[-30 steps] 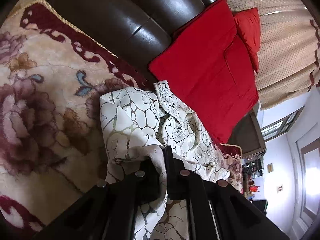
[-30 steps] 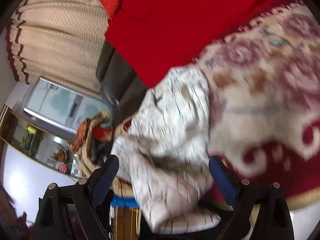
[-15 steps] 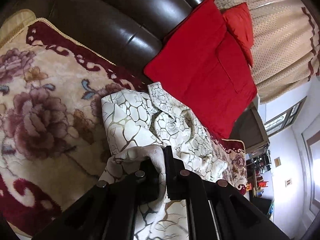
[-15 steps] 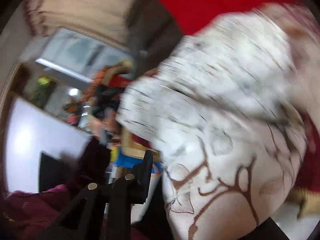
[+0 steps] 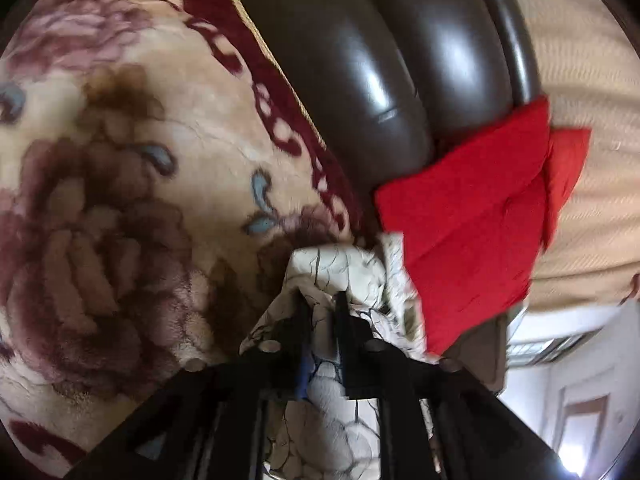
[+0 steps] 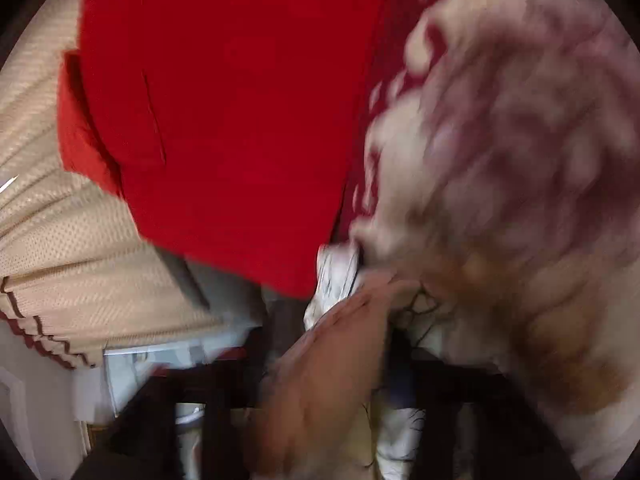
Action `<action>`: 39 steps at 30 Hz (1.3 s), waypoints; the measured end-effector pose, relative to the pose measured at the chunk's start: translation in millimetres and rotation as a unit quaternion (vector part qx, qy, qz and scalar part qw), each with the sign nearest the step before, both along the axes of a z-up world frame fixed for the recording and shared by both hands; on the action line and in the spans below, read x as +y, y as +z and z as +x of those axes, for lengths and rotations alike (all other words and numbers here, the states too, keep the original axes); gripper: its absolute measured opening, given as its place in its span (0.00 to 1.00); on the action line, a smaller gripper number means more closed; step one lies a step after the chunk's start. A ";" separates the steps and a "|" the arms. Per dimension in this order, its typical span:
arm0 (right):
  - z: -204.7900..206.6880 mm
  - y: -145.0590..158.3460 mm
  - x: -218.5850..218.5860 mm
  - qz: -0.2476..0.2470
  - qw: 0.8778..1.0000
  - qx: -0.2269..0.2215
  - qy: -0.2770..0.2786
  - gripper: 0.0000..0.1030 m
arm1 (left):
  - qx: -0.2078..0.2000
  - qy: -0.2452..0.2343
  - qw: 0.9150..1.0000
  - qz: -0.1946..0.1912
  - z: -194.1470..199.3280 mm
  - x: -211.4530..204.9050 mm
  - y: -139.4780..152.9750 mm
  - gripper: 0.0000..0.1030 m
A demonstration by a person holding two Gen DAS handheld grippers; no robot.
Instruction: Fold large clothes
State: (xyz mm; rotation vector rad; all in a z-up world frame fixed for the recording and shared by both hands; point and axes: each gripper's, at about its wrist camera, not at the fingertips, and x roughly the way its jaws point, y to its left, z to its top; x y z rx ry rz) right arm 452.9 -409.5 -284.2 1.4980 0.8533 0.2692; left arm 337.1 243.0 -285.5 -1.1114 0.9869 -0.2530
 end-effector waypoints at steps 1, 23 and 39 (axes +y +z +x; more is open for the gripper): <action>-7.8 9.4 -5.5 -0.018 0.999 -0.023 -0.012 0.83 | -0.019 0.006 1.000 0.000 -5.7 3.3 7.1 0.37; -1.9 95.1 122.9 -0.291 0.920 -0.127 0.228 0.37 | -0.096 -0.094 0.983 0.124 -10.3 -61.5 75.8 0.24; 22.7 98.8 81.2 -0.326 0.930 -0.126 0.114 0.30 | -0.097 -0.013 0.983 0.157 14.4 -34.6 69.6 0.57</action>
